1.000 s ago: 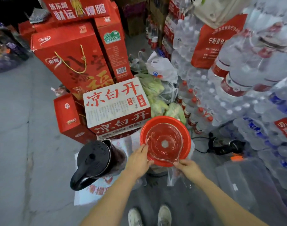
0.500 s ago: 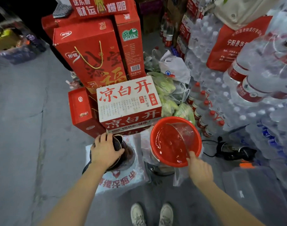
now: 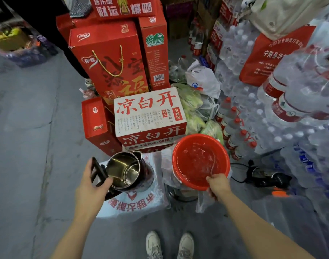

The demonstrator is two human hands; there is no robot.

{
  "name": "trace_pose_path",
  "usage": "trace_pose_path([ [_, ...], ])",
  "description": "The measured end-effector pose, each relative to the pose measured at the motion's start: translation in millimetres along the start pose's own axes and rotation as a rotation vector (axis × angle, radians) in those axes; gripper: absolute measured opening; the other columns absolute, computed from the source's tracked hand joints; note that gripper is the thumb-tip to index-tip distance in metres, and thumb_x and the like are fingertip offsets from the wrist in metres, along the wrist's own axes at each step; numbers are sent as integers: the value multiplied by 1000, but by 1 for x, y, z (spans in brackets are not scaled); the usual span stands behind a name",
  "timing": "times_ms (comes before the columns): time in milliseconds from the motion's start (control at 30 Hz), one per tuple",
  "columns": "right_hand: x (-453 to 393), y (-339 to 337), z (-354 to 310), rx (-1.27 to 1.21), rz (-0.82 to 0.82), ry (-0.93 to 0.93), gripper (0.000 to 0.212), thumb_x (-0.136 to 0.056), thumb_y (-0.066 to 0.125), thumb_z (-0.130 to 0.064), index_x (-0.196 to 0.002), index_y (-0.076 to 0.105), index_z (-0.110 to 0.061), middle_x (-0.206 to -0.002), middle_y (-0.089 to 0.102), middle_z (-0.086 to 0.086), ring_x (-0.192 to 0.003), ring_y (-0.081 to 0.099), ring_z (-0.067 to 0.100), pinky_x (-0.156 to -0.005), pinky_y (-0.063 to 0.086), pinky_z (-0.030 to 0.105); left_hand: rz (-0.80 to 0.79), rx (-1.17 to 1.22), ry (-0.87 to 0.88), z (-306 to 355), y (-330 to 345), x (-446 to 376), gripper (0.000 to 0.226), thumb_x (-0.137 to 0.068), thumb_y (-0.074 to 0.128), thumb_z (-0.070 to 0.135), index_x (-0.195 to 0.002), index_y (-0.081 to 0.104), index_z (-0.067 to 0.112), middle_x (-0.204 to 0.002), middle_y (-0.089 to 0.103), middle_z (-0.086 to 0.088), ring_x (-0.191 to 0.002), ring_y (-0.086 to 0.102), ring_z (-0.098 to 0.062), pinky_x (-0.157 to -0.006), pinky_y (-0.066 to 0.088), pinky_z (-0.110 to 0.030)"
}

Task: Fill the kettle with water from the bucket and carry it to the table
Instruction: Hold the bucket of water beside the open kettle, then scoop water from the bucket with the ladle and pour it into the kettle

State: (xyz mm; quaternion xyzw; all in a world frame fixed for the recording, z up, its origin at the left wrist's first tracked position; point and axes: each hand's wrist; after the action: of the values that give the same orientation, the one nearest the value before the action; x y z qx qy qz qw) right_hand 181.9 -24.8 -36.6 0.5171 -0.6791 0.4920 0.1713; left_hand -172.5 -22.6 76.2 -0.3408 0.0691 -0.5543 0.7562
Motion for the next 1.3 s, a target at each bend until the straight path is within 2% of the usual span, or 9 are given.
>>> trace_pose_path([
  [200,7,-6,11,-390,-143,115,29,-97,54,-13,-71,58,-1,-47,56,11,-32,47,18,-34,35,23,-81,112,58,-11,-21,-10,81,-86,63,-6,-147,35,39,-151,46,2,-138,44,-21,-105,42,-45],
  [300,16,-5,27,-484,-150,30,28,-96,57,-12,-71,60,-2,-49,57,10,-34,47,18,-35,35,24,-87,122,107,-10,-27,-12,83,-87,61,-7,-138,34,53,-149,43,8,-135,43,-18,-105,39,-42],
  [433,30,-5,39,-557,-125,-89,24,-97,57,-13,-77,59,-1,-54,57,13,-36,46,19,-35,35,24,-116,70,110,-12,-27,-15,82,-88,62,-2,-150,28,38,-155,40,3,-138,43,-23,-107,39,-47],
  [567,42,-6,44,-567,-75,-189,22,-99,56,-12,-88,61,7,-56,56,14,-35,45,18,-34,35,24,-110,44,117,-13,-30,-14,82,-89,64,1,-151,27,38,-155,40,2,-138,43,-26,-106,40,-51],
  [667,55,-6,47,-575,-36,-260,12,-99,55,-9,-91,64,-11,-56,56,12,-35,44,16,-33,35,22,-135,50,127,-15,-33,-15,82,-89,65,2,-148,27,45,-154,40,3,-138,43,-25,-106,40,-48],
  [867,77,-1,45,-690,19,-342,36,-100,53,-9,-124,54,-35,-60,57,13,-36,45,14,-34,39,24,-158,10,184,-10,-36,-16,83,-87,69,10,-124,24,70,-142,40,18,-136,45,-25,-105,42,-51],
  [1000,92,1,41,-835,38,-358,31,-99,53,-8,-126,60,-22,-57,58,11,-34,44,15,-32,37,23,-202,13,196,-15,-40,-20,80,-86,71,14,-134,28,62,-142,42,20,-136,46,-25,-105,42,-51],
  [1133,102,7,42,-895,41,-351,31,-97,56,-9,-125,57,5,-57,59,10,-34,42,16,-32,36,23,-226,-5,186,-21,-43,-27,86,-84,74,20,-151,25,41,-151,46,4,-134,49,-27,-103,46,-52],
  [1300,125,17,35,-942,22,-411,37,-95,56,-7,-131,56,0,-56,56,12,-33,41,17,-32,37,22,-222,-21,222,-23,-45,-27,89,-82,77,24,-151,24,39,-152,44,2,-135,47,-24,-103,47,-53],
])
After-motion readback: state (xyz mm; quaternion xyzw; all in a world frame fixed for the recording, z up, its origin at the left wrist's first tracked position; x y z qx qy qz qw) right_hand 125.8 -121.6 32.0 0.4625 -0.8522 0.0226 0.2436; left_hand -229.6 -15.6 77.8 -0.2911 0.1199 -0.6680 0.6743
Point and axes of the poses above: each hand's wrist, its own x-axis away from the middle knuckle, its own y-axis out of the palm, z = x × y
